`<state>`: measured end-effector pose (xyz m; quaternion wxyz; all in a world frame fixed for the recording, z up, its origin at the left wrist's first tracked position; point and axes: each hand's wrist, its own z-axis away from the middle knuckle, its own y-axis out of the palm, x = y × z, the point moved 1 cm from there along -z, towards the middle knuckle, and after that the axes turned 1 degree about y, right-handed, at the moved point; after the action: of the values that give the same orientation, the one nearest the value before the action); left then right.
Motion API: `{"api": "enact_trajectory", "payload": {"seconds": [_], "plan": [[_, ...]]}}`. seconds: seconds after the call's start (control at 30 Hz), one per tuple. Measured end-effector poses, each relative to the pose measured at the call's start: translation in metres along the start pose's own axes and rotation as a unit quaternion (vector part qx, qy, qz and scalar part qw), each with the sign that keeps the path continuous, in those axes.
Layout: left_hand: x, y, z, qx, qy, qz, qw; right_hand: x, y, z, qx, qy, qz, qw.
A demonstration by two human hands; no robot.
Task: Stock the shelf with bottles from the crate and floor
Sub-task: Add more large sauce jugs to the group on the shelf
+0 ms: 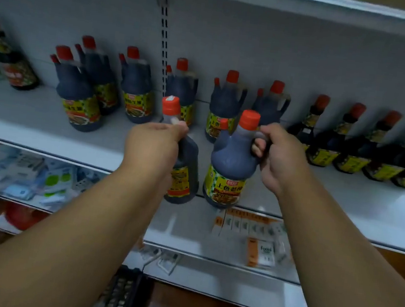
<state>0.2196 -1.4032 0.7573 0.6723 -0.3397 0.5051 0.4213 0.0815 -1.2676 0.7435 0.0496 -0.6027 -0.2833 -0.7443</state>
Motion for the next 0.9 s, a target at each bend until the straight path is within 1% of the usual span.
{"api": "enact_trajectory", "payload": {"seconds": [0.2,0.33,0.43,0.53,0.6,0.67,0.73,0.77,0.83,0.87,0.9], "plan": [[-0.002,0.010,-0.039,0.015,0.019,-0.003,1.000,-0.007,0.018,-0.039,-0.016,-0.011,0.015,1.000],[-0.006,0.016,-0.068,0.035,0.050,-0.007,0.998,-0.012,0.024,-0.062,-0.050,0.001,0.027,0.998],[-0.004,0.020,-0.084,0.042,0.068,-0.038,0.996,-0.020,0.027,-0.075,-0.074,-0.003,0.032,0.997],[-0.001,0.023,-0.095,0.033,0.106,-0.048,0.993,-0.024,0.027,-0.084,-0.069,-0.012,0.018,0.997],[0.000,0.025,-0.097,0.045,0.130,-0.063,0.988,-0.027,0.029,-0.088,-0.056,-0.025,0.025,0.998],[0.001,0.025,-0.097,0.067,0.147,-0.081,0.984,-0.029,0.032,-0.091,-0.061,-0.027,0.059,0.996],[0.003,0.025,-0.099,0.090,0.148,-0.086,0.981,-0.029,0.031,-0.092,-0.085,-0.036,0.144,0.985],[0.003,0.023,-0.100,0.096,0.154,-0.090,0.979,-0.029,0.029,-0.091,-0.104,-0.052,0.212,0.970],[0.004,0.019,-0.105,0.099,0.170,-0.100,0.975,-0.032,0.029,-0.085,-0.143,-0.108,0.329,0.927],[0.005,0.016,-0.107,0.101,0.177,-0.110,0.973,-0.038,0.029,-0.079,-0.161,-0.138,0.357,0.910],[0.006,0.012,-0.108,0.106,0.184,-0.119,0.970,-0.048,0.029,-0.073,-0.170,-0.166,0.357,0.903]]}}
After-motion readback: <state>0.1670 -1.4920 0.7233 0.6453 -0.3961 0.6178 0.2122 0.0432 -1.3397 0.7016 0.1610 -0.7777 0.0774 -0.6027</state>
